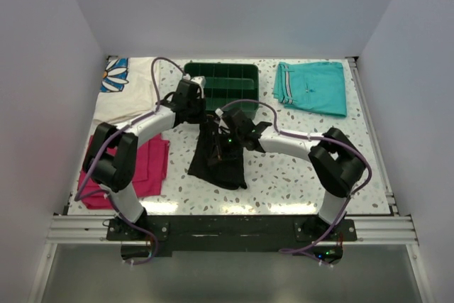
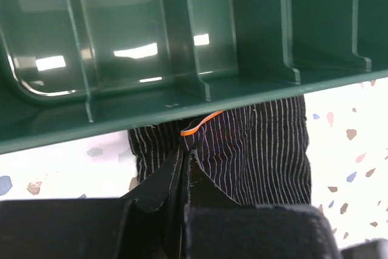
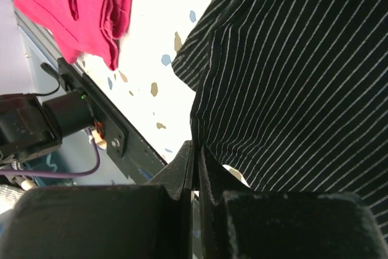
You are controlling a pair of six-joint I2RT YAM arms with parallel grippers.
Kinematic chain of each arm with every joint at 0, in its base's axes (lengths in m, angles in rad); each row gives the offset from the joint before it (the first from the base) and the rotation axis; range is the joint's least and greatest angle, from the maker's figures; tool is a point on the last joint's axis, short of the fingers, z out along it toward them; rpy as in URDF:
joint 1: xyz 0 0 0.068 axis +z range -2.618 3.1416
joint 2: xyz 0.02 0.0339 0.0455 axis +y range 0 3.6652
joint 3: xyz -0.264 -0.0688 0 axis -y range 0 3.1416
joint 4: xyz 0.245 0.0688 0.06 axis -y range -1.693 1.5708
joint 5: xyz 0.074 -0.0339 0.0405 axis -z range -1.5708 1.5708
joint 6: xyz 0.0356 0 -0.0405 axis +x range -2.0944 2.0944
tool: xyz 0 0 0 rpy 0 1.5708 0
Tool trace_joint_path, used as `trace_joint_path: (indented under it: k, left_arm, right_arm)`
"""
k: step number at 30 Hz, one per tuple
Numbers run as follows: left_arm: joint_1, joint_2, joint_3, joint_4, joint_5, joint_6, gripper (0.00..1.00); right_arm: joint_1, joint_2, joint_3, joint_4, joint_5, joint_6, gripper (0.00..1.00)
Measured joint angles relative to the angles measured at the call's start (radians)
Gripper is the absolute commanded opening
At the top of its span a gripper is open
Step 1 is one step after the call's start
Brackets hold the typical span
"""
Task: Roll the underwear
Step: Fold the underwear at the center of the board.
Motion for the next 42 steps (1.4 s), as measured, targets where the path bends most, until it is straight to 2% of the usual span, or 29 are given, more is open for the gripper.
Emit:
trace_joint_path:
  k: [14, 27, 34, 42]
  left_arm:
    - [0.025, 0.068, 0.000, -0.013, -0.033, 0.000, 0.00]
    - [0.050, 0.071, -0.006, -0.024, -0.060, -0.006, 0.01]
    - [0.051, 0.071, -0.014, -0.025, -0.067, -0.012, 0.13]
    - [0.059, 0.071, -0.017, -0.028, -0.080, -0.014, 0.29]
  right_arm:
    - [0.050, 0.086, 0.055, 0.085, -0.010, 0.024, 0.00]
    - [0.057, 0.138, 0.062, 0.130, -0.006, 0.042, 0.00]
    - [0.057, 0.152, 0.063, 0.174, -0.007, 0.085, 0.00]
    - [0.061, 0.209, 0.102, 0.182, 0.000, 0.105, 0.09]
